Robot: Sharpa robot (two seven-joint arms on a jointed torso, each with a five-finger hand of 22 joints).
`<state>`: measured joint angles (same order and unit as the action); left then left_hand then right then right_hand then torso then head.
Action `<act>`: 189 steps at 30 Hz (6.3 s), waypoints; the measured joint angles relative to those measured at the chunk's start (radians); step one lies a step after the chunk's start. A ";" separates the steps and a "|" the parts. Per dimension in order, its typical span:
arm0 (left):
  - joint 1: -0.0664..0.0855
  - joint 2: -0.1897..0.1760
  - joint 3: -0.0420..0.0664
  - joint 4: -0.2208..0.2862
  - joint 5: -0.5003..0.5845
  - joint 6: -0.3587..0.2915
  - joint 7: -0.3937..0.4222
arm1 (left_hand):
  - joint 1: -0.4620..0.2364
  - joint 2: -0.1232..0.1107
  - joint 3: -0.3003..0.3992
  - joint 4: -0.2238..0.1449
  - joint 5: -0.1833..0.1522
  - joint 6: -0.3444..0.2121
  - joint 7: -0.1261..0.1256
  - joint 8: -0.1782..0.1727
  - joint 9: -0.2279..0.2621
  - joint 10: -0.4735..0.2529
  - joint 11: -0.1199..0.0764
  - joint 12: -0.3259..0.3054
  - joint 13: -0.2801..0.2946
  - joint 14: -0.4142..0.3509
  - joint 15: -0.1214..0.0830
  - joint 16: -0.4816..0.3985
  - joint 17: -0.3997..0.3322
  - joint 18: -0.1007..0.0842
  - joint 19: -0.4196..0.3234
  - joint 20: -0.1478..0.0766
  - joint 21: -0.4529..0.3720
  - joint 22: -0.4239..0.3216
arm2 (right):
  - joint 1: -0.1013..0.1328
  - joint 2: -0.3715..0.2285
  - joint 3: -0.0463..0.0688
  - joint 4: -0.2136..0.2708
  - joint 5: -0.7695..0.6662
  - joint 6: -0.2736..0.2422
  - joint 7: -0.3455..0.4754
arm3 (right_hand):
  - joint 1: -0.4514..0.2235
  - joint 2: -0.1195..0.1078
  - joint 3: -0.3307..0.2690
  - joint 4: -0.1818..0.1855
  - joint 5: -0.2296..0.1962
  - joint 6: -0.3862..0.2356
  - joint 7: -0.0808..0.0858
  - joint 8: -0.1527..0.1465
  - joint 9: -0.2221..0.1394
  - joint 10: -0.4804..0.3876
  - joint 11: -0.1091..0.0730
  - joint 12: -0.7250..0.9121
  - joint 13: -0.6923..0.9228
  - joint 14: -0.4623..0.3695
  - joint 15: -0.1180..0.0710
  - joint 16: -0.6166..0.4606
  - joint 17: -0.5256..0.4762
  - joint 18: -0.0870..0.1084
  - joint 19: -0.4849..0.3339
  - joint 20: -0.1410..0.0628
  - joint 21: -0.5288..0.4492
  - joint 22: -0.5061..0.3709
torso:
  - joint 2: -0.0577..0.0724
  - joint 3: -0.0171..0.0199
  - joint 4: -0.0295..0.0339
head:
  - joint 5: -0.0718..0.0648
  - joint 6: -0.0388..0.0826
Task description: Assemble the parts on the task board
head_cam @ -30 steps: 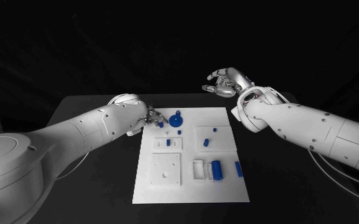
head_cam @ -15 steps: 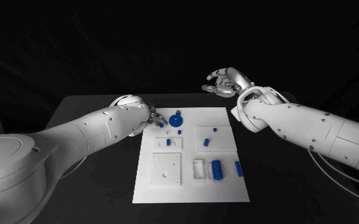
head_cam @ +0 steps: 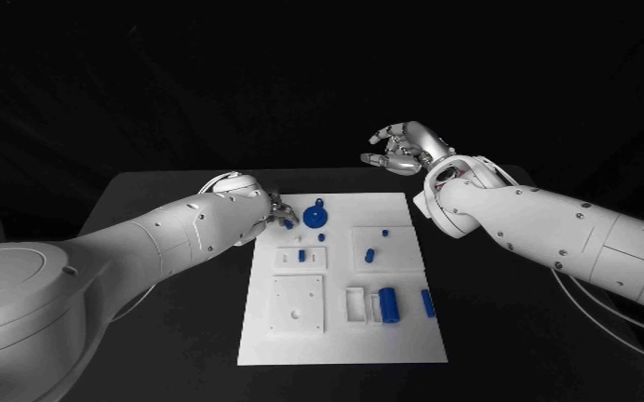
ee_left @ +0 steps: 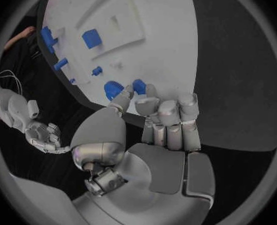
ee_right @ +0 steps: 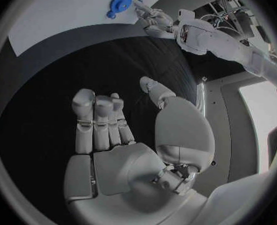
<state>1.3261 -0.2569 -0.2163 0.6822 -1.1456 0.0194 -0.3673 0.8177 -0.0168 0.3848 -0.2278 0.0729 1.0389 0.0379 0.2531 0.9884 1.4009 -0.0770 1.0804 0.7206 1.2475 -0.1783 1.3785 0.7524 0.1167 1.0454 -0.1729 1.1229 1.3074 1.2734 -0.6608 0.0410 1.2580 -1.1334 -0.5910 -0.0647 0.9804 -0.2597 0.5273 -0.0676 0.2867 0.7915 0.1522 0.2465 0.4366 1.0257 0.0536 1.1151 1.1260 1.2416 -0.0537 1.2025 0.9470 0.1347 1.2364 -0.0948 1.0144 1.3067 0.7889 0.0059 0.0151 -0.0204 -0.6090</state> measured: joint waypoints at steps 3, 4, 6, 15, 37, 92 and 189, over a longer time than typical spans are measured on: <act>-0.001 0.000 -0.002 0.000 0.000 -0.008 0.003 | 0.013 -0.006 0.001 -0.014 0.004 0.001 -0.001 0.010 0.000 0.000 0.000 0.000 0.000 0.000 0.000 0.000 0.001 0.000 0.000 0.000 0.000 0.000 | 0.000 -0.001 0.000 0.000 0.000 0.000 0.000 | 0.001 0.001 0.000 0.000 0.000 0.000 0.000 0.000 0.000 0.000 0.000 0.000 0.000 0.000 0.000 0.000 0.000 0.000 0.000 0.000 0.000 0.000 | 0.000 -0.0004 0.0001 | 0.000 0.000; -0.002 0.000 -0.003 0.000 -0.001 -0.011 0.004 | 0.018 -0.009 0.003 -0.020 0.004 0.001 -0.001 0.013 0.000 0.000 0.000 0.000 -0.001 0.000 0.000 0.000 0.001 0.000 0.000 0.000 0.000 0.000 | 0.000 -0.001 0.000 0.000 0.000 0.000 0.000 | 0.001 0.001 0.000 0.000 0.000 0.000 0.001 0.000 0.000 0.000 0.000 0.000 0.000 0.000 0.000 0.000 0.000 0.000 0.000 0.000 0.000 0.000 | 0.000 -0.0006 0.0001 | -0.001 0.000; -0.002 -0.001 -0.003 0.002 -0.001 -0.015 0.006 | 0.022 -0.009 0.004 -0.030 0.008 0.001 -0.001 0.014 0.000 0.000 0.000 0.000 -0.002 0.000 0.000 -0.004 0.002 0.000 0.000 0.000 0.000 0.000 | 0.000 -0.002 0.000 0.000 0.000 0.000 0.000 | 0.001 0.001 0.000 0.000 0.000 0.002 0.002 0.000 0.000 0.000 0.000 0.000 0.000 0.000 0.000 0.000 0.000 0.000 0.000 0.000 0.000 0.000 | 0.000 -0.0005 0.0001 | -0.001 0.000; -0.004 -0.020 -0.003 0.032 -0.001 -0.040 0.017 | 0.046 -0.015 0.019 -0.051 0.068 -0.004 0.004 0.014 0.001 -0.007 0.007 0.000 -0.006 0.004 0.006 -0.008 0.004 -0.009 0.000 0.000 0.004 0.000 | 0.000 -0.005 0.000 0.001 0.000 0.001 0.000 | 0.001 0.001 0.000 0.000 0.000 0.003 0.003 0.005 0.000 0.000 0.000 0.000 -0.001 0.000 0.000 0.000 0.000 0.000 0.000 0.001 0.000 0.000 | 0.000 -0.0012 0.0012 | -0.001 0.000; -0.015 -0.120 0.006 0.157 0.095 -0.111 0.065 | 0.054 -0.015 0.034 -0.059 0.313 -0.021 0.021 -0.041 0.080 -0.004 0.011 0.000 -0.019 0.004 0.014 -0.019 0.007 -0.018 -0.002 0.002 0.004 0.000 | 0.000 -0.014 0.000 -0.001 0.000 0.001 0.000 | 0.000 0.001 -0.003 0.003 0.000 0.002 0.002 0.005 0.000 0.000 0.000 0.004 -0.002 0.000 0.000 0.000 0.001 0.000 0.001 0.002 0.000 0.001 | 0.000 -0.0024 0.0034 | 0.002 0.008; -0.020 -0.237 0.090 0.268 0.344 -0.120 0.106 | 0.035 -0.081 0.037 -0.029 0.073 -0.058 0.030 -0.056 -0.279 -0.008 0.025 0.000 -0.027 0.010 0.014 -0.032 0.011 -0.009 -0.002 0.002 0.004 -0.003 | -0.005 -0.016 0.000 -0.008 0.006 0.013 0.004 | 0.001 0.000 -0.003 0.003 0.000 0.002 0.003 0.005 0.000 0.000 0.000 0.004 -0.004 0.000 0.000 0.000 0.001 0.000 0.001 0.002 0.000 0.001 | 0.001 -0.0006 -0.0008 | 0.017 0.028; -0.103 -0.274 0.057 0.277 0.062 -0.289 0.358 | 0.267 -0.009 0.237 0.017 -0.023 0.005 0.018 0.003 -0.326 -0.031 0.030 -0.012 -0.043 -0.017 0.026 -0.058 0.027 -0.016 -0.031 0.012 -0.012 0.000 | -0.012 -0.028 -0.001 0.006 0.005 0.025 0.017 | 0.015 0.015 -0.003 0.003 0.000 0.000 0.004 0.005 0.002 0.000 0.000 0.009 -0.010 0.000 0.000 -0.004 0.002 0.000 0.006 -0.001 0.000 0.001 | 0.001 0.0004 -0.0023 | 0.013 0.021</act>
<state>1.2232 -0.5305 -0.1589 0.9595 -1.0833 -0.2693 -0.0097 1.0844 -0.0263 0.6223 -0.2104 0.0494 1.0437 0.0554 0.2565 0.6626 1.3695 -0.0475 1.0688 0.6780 1.2307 -0.1525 1.3205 0.7796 0.1003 1.0146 -0.1611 1.1112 1.3074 1.2609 -0.6888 0.0404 1.2644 -1.1285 -0.5661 -0.0477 0.9955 -0.2447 0.5245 -0.0648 0.2866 0.7912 0.1562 0.2516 0.4388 1.0257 0.0536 1.1241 1.1159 1.2416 -0.0536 1.1985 0.9492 0.1348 1.2423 -0.0954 1.0143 1.3078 0.7899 0.0063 0.0128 -0.0070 -0.5882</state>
